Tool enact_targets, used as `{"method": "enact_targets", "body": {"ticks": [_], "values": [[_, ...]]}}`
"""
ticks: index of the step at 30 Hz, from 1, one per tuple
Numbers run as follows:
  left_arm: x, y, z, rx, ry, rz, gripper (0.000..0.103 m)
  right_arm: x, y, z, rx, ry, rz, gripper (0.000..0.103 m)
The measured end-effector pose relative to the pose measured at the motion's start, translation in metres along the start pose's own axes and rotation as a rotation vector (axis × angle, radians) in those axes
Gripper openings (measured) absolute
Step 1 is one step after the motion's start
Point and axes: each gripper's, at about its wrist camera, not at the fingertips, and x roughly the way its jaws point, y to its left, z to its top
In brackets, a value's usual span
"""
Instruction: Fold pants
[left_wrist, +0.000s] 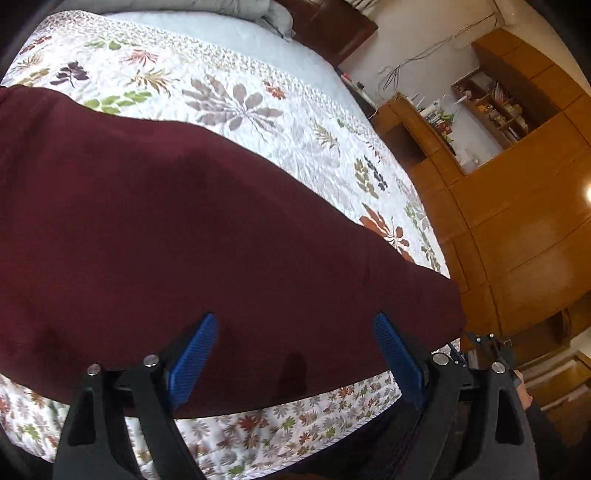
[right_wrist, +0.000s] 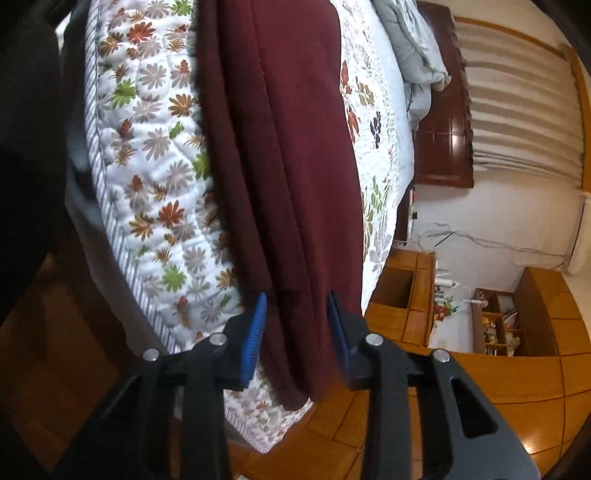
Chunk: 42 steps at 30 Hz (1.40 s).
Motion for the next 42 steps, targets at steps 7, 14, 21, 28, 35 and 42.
{"method": "enact_targets", "body": {"ticks": [7, 14, 21, 28, 35, 42], "values": [[0.008, -0.003, -0.003, 0.005, 0.023, 0.035, 0.088, 0.007, 0.004, 0.003, -0.054, -0.016, -0.016, 0.007], [0.012, -0.005, -0.007, 0.018, 0.035, 0.049, 0.088, -0.011, 0.006, -0.01, -0.025, -0.035, 0.018, 0.006], [0.016, -0.012, -0.011, 0.063, 0.056, 0.062, 0.09, -0.014, -0.007, -0.019, 0.105, -0.021, -0.03, 0.04], [0.02, -0.016, -0.017, 0.107, 0.042, 0.079, 0.093, 0.008, -0.094, -0.18, 1.613, 0.029, 0.582, 0.082], [0.018, -0.016, -0.015, 0.092, 0.059, 0.077, 0.093, 0.089, -0.011, -0.278, 2.694, -0.414, 0.991, 0.077], [0.02, -0.017, -0.015, 0.084, 0.061, 0.092, 0.093, 0.112, 0.006, -0.263, 2.786, -0.53, 1.011, 0.077]]}}
